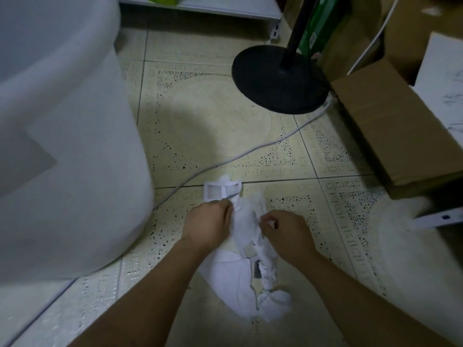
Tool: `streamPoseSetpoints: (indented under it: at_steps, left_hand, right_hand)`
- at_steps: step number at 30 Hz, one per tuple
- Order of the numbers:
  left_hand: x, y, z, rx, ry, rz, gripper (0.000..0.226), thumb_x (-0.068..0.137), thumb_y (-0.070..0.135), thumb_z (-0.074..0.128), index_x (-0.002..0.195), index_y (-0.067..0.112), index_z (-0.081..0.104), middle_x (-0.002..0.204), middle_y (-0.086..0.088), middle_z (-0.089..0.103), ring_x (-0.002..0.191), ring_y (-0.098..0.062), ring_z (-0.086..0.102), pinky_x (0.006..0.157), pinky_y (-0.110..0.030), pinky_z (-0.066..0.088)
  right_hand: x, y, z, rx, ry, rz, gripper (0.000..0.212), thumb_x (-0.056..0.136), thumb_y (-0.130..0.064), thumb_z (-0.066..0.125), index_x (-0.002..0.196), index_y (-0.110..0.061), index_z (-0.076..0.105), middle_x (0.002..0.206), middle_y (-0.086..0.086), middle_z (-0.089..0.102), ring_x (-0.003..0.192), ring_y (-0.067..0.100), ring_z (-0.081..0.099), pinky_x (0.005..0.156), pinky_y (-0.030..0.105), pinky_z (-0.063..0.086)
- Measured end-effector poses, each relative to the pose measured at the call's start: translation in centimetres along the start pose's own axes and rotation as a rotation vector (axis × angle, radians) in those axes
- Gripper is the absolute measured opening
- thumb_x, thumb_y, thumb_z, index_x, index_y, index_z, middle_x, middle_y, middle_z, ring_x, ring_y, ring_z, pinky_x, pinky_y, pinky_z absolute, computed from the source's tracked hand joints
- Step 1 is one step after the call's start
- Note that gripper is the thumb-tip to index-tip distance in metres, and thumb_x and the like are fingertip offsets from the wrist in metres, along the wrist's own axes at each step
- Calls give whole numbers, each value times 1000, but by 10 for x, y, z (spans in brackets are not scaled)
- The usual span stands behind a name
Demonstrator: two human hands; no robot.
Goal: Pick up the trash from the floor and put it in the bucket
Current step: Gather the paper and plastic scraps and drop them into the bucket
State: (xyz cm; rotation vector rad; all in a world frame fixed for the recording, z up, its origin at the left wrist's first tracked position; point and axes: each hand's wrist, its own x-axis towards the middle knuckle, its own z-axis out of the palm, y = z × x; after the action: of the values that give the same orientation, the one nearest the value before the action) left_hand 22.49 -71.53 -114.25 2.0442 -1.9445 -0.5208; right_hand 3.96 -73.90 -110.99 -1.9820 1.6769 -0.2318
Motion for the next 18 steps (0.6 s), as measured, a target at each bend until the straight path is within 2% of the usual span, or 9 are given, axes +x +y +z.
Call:
streamPoseSetpoints:
  at_steps: [2,3,6,9,11,13,15,16,18]
  left_hand:
    - [-2,-1,-3,-31,23,-32,22,95,26,41,108,25,59,85,-4,70,68,-26,64,60,-35,53]
    - [-4,-1,-6,-59,38,-50,26,92,21,45,114,27,56,89,-4,71,72,-27,65,61,-36,54]
    - [-11,-4,-11,-157,97,-105,37,86,14,51,118,32,53,95,-3,71,78,-27,66,64,-36,55]
    - [-17,-8,-14,-116,63,-118,36,83,27,55,118,34,57,100,0,73,86,-24,67,84,-36,50]
    - [-22,-6,-17,-37,71,-112,36,87,45,49,119,33,58,102,1,72,93,-22,65,94,-38,39]
    - [-25,-4,-23,17,141,-109,36,92,48,40,114,31,63,94,-4,72,90,-24,63,90,-39,38]
    - [-29,0,-37,66,246,-66,23,91,34,51,101,28,71,77,-10,67,75,-28,60,69,-34,40]
    - [-29,3,-46,75,282,-47,16,86,25,59,94,26,73,70,-12,65,68,-29,59,61,-31,36]
    - [-29,5,-62,44,286,-44,17,79,13,64,89,23,74,69,-13,65,68,-32,60,58,-30,35]
  right_hand:
    - [3,-2,-2,105,25,8,21,87,-13,63,105,-16,71,87,0,71,66,6,58,58,7,43]
    - [5,-3,-2,146,40,13,25,85,-9,63,109,-17,69,79,-4,65,61,3,54,52,5,40]
    - [7,-6,-5,195,53,40,35,81,-2,63,114,-16,64,71,-13,51,60,-6,47,51,1,38]
    - [0,-9,-5,162,67,13,11,79,1,61,79,-8,67,60,-9,52,55,7,48,48,3,35]
    - [-5,-11,-4,151,77,23,20,79,1,60,66,-14,61,56,-11,52,52,7,47,48,5,38]
    - [-8,-11,-5,144,80,40,28,80,0,60,62,-21,57,58,-15,54,53,1,48,49,6,39]
    - [-14,-13,-4,132,32,42,28,81,0,59,63,-21,58,63,-9,59,60,9,54,52,9,37]
    - [-16,-15,-5,121,2,37,23,81,0,58,67,-18,61,67,-3,63,65,13,57,56,15,41]
    - [-22,-20,-9,119,-5,25,22,83,1,53,71,-16,61,69,3,63,66,17,57,60,24,44]
